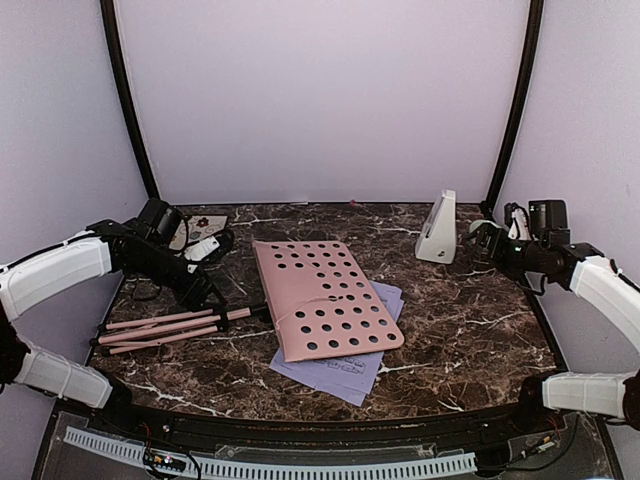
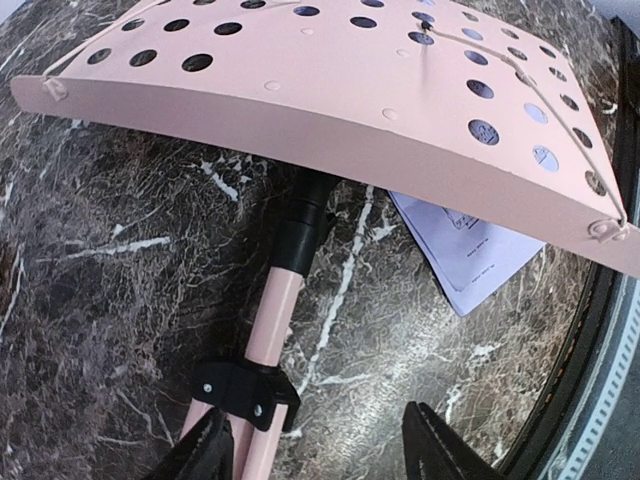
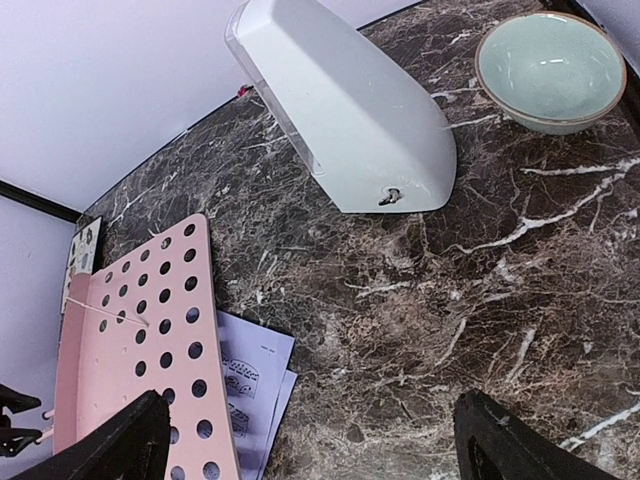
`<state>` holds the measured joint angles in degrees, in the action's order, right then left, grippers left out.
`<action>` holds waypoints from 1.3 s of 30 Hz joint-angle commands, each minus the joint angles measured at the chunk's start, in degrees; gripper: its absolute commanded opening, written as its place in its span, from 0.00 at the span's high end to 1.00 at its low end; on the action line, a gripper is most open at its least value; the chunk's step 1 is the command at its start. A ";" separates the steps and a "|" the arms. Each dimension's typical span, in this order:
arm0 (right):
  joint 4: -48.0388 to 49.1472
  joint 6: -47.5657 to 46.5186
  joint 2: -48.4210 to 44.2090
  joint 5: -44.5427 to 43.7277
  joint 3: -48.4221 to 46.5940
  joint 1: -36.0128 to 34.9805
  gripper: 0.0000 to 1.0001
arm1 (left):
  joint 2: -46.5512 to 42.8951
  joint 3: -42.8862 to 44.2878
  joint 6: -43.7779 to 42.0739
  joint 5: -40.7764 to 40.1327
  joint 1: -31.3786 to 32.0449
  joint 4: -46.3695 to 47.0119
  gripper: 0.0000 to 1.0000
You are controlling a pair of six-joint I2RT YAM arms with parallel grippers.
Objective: Set up the instrument practice props
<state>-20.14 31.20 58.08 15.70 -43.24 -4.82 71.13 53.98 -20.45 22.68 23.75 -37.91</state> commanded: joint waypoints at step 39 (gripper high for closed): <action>-0.97 0.42 -0.66 -2.78 -1.56 0.34 0.00 | 32.10 40.79 66.41 -36.43 17.24 -20.78 0.37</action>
<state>-21.52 31.03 59.37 14.11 -45.52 -4.82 101.80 92.79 42.87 -10.72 40.42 -52.71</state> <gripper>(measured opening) 0.995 0.644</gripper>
